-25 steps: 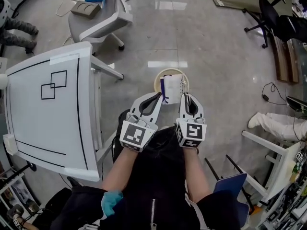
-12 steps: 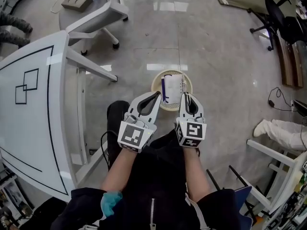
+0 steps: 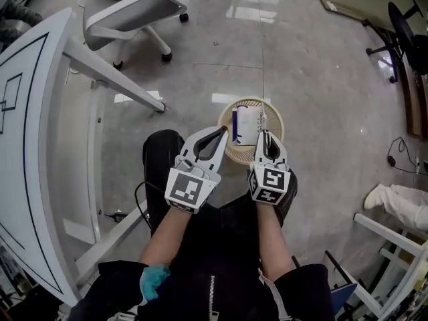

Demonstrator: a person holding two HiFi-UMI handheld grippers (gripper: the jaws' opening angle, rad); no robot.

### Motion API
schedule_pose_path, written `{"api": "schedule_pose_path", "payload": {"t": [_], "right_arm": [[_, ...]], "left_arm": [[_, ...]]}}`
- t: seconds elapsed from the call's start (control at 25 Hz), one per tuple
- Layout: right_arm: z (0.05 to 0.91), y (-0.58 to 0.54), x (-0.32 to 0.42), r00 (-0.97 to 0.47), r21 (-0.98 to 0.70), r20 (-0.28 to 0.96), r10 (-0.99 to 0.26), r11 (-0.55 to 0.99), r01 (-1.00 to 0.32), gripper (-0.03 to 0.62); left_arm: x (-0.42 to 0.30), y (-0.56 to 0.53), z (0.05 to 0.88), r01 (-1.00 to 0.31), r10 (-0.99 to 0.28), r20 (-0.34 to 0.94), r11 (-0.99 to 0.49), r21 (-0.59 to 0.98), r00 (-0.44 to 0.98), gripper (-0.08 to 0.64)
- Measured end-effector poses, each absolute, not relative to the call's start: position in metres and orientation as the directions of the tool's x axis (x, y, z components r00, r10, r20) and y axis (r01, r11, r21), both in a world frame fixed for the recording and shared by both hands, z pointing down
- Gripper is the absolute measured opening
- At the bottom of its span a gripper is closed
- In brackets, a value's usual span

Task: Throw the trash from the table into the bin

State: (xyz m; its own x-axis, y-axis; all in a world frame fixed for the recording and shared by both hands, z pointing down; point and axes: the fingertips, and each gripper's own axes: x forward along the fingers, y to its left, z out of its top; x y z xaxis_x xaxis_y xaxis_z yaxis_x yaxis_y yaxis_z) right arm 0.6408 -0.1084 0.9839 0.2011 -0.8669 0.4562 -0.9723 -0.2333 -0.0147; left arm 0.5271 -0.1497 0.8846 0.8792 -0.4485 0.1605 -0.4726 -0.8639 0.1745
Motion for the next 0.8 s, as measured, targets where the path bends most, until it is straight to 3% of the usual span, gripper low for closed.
{"api": "schedule_pose_path", "payload": {"t": [0.24, 0.56, 0.8], "right_arm": [[1.032, -0.114, 0.647, 0.183, -0.046, 0.486, -0.855, -0.234, -0.971, 0.025], [1.085, -0.114, 0.651, 0.155, -0.058, 0.553, -0.818, -0.224, -0.973, 0.029], [1.093, -0.116, 0.653, 0.158, -0.050, 0.552, -0.819, -0.221, -0.974, 0.141]], "left_arm": [[0.535, -0.143, 0.901, -0.447, -0.438, 0.092, -0.883, 0.144, 0.894, 0.006], [0.537, -0.144, 0.923, -0.459, -0.447, 0.105, -0.876, 0.150, 0.888, 0.006], [0.532, -0.143, 0.929, -0.464, -0.452, 0.113, -0.875, 0.139, 0.885, 0.006]]}}
